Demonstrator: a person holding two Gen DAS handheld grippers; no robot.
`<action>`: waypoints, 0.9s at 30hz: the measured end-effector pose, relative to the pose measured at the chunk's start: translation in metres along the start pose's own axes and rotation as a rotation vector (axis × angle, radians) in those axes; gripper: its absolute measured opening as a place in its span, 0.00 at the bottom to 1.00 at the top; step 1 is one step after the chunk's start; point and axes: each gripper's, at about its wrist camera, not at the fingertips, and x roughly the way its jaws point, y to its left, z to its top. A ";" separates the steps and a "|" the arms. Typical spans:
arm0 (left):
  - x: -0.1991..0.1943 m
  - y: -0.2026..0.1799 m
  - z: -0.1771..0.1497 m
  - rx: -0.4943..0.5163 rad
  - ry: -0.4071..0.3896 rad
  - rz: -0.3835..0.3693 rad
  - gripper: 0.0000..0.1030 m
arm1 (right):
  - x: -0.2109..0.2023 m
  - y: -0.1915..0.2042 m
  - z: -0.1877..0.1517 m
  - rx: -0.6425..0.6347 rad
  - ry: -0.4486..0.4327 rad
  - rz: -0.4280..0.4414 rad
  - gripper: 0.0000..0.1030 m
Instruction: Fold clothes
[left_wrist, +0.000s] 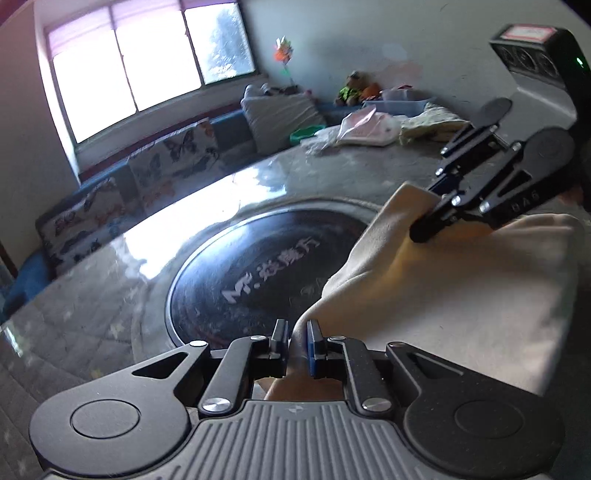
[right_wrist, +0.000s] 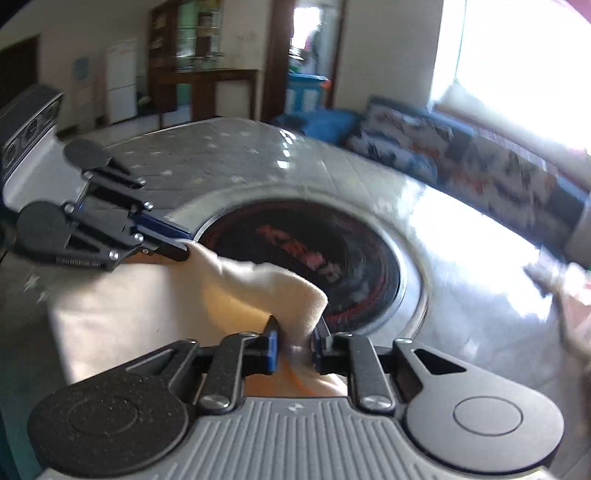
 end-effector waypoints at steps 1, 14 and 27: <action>0.002 0.000 -0.001 -0.004 0.005 0.009 0.14 | 0.000 0.001 -0.004 0.012 -0.002 -0.011 0.27; -0.025 -0.001 0.013 -0.090 -0.055 0.038 0.22 | -0.049 -0.011 -0.056 0.253 -0.055 -0.131 0.18; 0.026 -0.022 0.036 -0.117 0.096 -0.049 0.22 | -0.026 -0.023 -0.050 0.327 -0.007 -0.135 0.13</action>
